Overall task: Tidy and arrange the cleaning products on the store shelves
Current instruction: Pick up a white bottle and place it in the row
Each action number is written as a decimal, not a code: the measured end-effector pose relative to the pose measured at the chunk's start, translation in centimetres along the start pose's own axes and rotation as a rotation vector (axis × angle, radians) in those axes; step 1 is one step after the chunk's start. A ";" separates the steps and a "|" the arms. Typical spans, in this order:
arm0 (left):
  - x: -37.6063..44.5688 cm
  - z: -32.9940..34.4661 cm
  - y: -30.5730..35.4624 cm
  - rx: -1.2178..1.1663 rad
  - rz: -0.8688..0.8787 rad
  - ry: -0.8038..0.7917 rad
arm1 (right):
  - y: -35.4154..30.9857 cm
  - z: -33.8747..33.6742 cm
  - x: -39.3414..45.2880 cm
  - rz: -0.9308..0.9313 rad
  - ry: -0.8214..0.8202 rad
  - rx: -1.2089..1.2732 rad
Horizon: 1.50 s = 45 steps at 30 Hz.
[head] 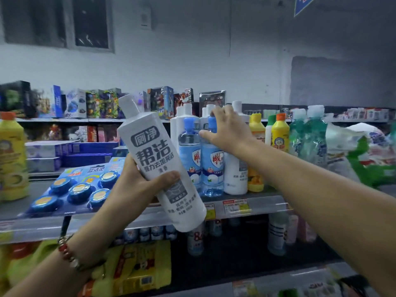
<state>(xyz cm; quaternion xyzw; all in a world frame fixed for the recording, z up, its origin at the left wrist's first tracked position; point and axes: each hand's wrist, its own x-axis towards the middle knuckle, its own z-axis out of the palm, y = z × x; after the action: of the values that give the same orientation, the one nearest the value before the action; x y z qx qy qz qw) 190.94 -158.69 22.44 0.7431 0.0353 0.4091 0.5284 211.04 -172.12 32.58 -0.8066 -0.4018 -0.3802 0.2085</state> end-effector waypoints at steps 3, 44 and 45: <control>-0.1 0.8 0.5 0.021 0.031 0.040 | 0.7 0.8 -2.2 -0.156 0.123 0.238; 9.0 15.9 -2.2 0.926 0.087 0.289 | 10.2 -5.0 -14.2 -0.025 0.217 1.001; 8.6 15.9 -2.2 0.951 0.050 0.258 | 10.2 -4.7 -14.4 -0.020 0.206 1.004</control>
<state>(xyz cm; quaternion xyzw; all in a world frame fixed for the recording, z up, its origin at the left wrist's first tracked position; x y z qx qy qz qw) 207.75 -165.59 23.82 0.8458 0.2654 0.4490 0.1119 211.58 -188.25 23.95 -0.5615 -0.5200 -0.2196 0.6051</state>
